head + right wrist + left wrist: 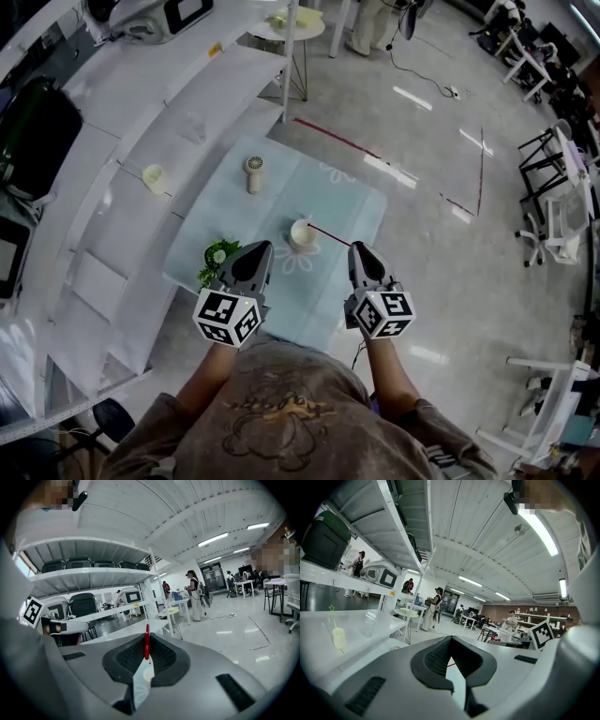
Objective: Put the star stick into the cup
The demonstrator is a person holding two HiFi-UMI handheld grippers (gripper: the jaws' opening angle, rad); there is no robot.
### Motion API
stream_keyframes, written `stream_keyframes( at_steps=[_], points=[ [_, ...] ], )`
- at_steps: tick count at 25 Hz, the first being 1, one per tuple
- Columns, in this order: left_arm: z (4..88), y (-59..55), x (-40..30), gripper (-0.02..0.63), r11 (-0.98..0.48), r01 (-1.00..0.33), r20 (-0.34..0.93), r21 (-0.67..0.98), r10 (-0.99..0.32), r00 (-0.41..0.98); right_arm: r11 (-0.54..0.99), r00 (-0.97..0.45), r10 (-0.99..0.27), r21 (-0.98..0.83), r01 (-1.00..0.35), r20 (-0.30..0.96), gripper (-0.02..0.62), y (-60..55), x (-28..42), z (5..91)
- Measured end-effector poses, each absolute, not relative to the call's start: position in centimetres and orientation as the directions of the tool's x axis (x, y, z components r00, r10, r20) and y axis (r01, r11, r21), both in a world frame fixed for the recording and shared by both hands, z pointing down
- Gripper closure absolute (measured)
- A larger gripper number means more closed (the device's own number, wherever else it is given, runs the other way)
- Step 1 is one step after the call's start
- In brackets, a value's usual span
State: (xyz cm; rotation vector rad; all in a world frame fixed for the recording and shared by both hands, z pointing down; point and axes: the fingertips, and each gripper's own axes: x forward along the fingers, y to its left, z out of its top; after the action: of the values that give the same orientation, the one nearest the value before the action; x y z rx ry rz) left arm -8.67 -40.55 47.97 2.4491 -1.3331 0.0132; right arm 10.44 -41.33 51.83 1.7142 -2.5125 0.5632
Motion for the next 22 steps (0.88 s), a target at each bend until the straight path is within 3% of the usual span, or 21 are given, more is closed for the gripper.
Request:
stream_keyframes(
  at_steps=[13, 22],
  points=[
    [50.1, -41.5, -10.6, 0.584, -0.471, -0.826, 0.233, 0.309, -0.805, 0.546, 0.222, -0.358, -0.849, -0.353, -0.909, 0.389, 0.575, -44.9, 9.4, 62.2],
    [50.7, -42.1, -11.3, 0.584, -0.457, -0.837, 0.264, 0.302, -0.803, 0.534, 0.189, -0.369, -0.835, -0.418, -0.889, 0.408, 0.575, -46.2, 8.7, 64.8]
  ],
)
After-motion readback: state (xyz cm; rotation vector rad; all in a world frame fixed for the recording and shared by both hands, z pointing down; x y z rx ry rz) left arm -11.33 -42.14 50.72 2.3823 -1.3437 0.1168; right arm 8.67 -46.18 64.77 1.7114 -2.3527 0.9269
